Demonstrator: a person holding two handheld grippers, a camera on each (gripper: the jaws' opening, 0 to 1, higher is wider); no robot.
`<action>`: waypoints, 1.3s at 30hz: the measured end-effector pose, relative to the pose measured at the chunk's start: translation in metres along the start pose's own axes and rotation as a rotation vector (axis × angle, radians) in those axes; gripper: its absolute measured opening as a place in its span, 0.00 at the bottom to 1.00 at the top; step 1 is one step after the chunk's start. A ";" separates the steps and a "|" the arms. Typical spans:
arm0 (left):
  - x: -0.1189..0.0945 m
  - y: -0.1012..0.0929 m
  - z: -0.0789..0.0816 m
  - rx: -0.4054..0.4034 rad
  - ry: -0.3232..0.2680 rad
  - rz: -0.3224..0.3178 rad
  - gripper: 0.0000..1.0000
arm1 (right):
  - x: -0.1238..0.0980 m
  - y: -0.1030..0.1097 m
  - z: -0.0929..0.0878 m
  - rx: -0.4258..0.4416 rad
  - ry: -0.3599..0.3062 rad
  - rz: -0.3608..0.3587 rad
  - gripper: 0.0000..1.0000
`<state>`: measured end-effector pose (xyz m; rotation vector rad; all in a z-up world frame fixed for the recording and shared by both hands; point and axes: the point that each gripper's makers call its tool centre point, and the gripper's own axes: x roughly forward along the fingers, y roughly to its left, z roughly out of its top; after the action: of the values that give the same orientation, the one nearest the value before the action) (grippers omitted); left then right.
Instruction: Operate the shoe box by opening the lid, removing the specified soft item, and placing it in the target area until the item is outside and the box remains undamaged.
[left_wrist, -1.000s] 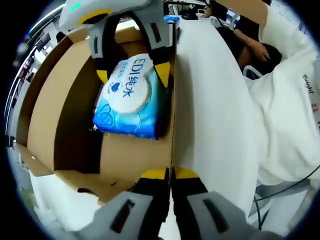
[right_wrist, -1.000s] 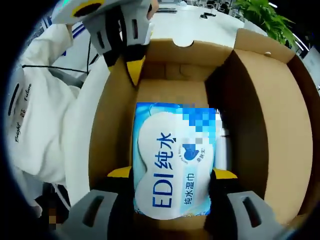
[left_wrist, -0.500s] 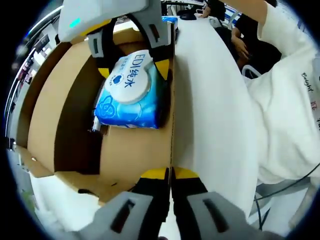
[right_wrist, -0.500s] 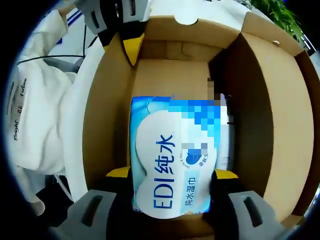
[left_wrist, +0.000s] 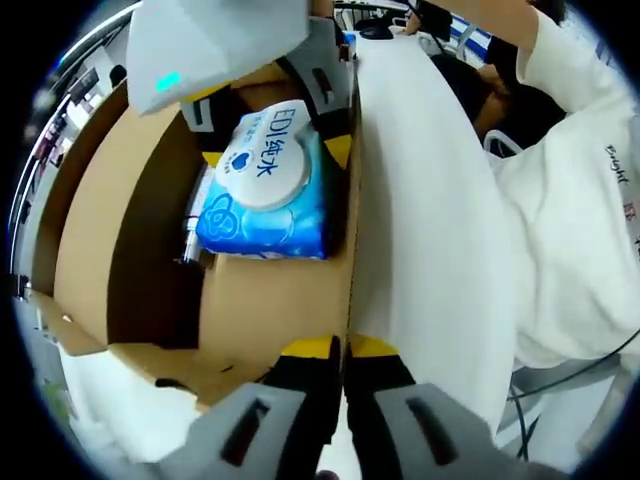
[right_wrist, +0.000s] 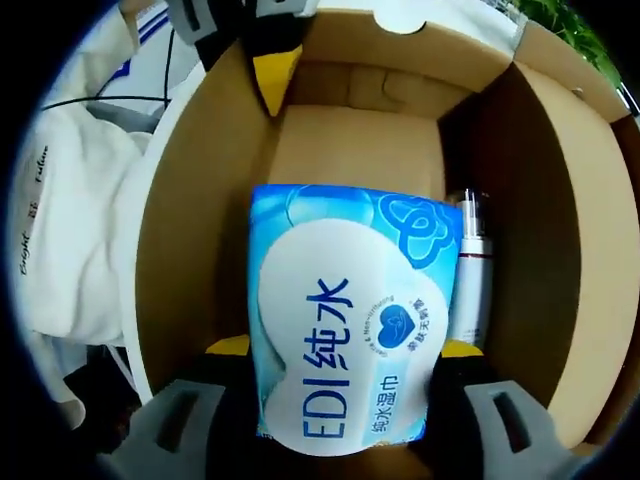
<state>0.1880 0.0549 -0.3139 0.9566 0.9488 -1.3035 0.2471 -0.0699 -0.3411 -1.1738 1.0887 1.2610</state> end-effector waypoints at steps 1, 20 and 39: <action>0.000 0.002 0.000 -0.001 0.001 -0.001 0.02 | 0.000 0.000 0.000 0.001 0.001 0.001 0.70; -0.004 0.010 0.002 -0.004 -0.001 -0.001 0.01 | -0.018 -0.009 0.011 -0.136 -0.042 -0.051 0.67; -0.002 0.006 0.004 -0.006 0.005 -0.004 0.02 | -0.001 -0.006 0.016 -0.113 0.003 0.055 0.70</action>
<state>0.1935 0.0525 -0.3102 0.9537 0.9585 -1.3019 0.2527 -0.0537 -0.3384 -1.2380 1.0698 1.3790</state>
